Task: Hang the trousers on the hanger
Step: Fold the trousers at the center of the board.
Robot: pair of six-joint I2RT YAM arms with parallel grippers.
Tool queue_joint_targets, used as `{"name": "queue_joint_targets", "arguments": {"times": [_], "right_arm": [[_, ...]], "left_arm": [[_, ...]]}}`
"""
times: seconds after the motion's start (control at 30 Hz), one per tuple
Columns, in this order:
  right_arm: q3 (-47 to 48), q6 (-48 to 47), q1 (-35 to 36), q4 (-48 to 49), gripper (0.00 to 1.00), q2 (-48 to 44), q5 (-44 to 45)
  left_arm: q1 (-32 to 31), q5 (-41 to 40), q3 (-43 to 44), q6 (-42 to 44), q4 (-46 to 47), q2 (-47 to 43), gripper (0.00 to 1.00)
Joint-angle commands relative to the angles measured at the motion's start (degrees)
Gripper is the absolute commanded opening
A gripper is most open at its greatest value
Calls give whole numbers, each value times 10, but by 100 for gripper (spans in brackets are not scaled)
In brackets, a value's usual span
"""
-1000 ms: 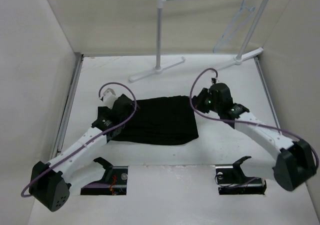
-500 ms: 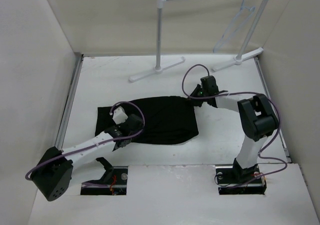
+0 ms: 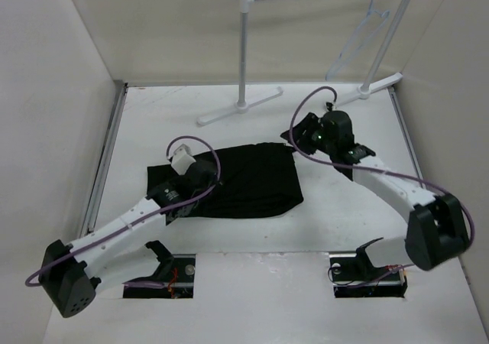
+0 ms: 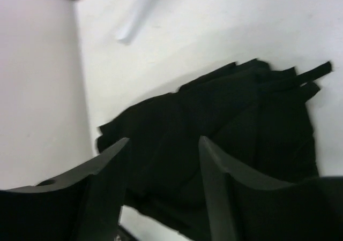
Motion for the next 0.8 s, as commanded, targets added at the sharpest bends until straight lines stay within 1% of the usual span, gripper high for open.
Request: {"name": "queue_joint_targets", "arguments": {"times": [0.0,0.07,0.1,0.13,0.2,0.3,0.43,0.5,0.6,0.67,0.77], "right_arm": [[-74,-5,18,-6,48,-75,13],[-122,2,28,0,29,-98,7],[-143,6,34,1,22,-101,4],[-162,9,40,1,18,-101,-1],[-201,18,51,8,15,-100,0],[-260,41,60,33,15,-105,24],[-317,82,63,50,16,-106,39],[-329,91,72,48,16,-110,46],[-337,92,75,37,18,-139,50],[-336,91,75,19,23,-169,50],[-320,86,75,-38,40,-251,54]], "left_arm": [[4,22,51,33,43,68,30],[26,51,64,69,106,124,19],[40,61,68,81,134,152,15],[58,71,70,88,153,175,14],[89,84,72,94,182,211,13],[134,96,64,109,221,248,13],[170,101,31,123,249,280,15],[183,106,13,121,251,279,16],[185,113,5,119,241,237,19],[181,110,16,119,218,196,21],[164,105,59,119,176,159,20]]}}
